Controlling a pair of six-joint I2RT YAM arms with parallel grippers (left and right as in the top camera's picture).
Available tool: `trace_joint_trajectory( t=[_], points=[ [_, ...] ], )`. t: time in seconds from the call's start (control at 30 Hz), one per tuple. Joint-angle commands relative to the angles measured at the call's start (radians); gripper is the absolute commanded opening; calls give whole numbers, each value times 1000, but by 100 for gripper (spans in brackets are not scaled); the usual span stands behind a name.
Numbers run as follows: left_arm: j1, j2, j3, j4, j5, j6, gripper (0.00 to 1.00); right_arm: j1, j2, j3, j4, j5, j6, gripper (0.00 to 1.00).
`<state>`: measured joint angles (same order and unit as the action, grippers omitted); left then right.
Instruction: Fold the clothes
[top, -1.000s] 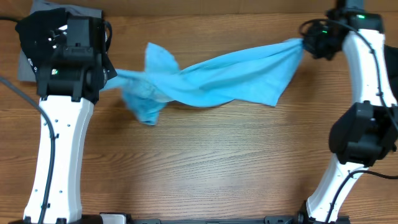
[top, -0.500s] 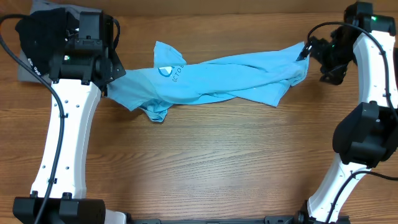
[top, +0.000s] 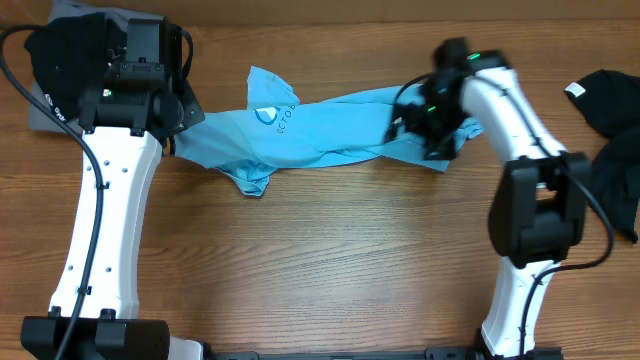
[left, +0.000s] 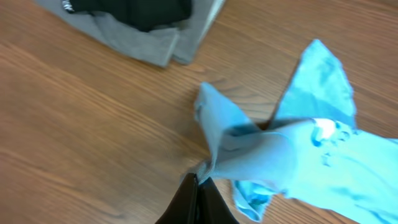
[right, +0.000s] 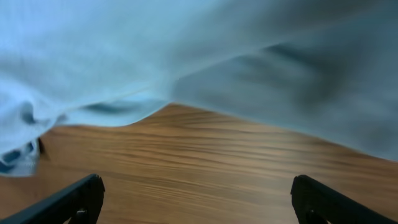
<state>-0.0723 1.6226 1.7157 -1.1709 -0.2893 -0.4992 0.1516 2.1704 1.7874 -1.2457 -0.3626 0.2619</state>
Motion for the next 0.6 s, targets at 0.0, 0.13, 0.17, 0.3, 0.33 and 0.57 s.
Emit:
trace_joint_trajectory(
  t=[0.0,0.13,0.17,0.3,0.33,0.57],
  points=[
    [0,-47,52,20,101,19,4,89,-13,-74,68,-75,57,100],
    [0,-102,153,21,158,59,4,167,-14,-79,116,-89,92,100],
    [0,-115,180,20,158,59,4,183,-14,-79,127,-89,107,100],
    [0,-169,269,21,158,59,4,223,-14,-79,166,-120,140,100],
    [0,-181,287,21,158,59,4,230,-14,-79,181,-139,140,100],
    [0,-213,311,23,158,58,4,248,-14,-79,259,-182,204,100]
  ],
)
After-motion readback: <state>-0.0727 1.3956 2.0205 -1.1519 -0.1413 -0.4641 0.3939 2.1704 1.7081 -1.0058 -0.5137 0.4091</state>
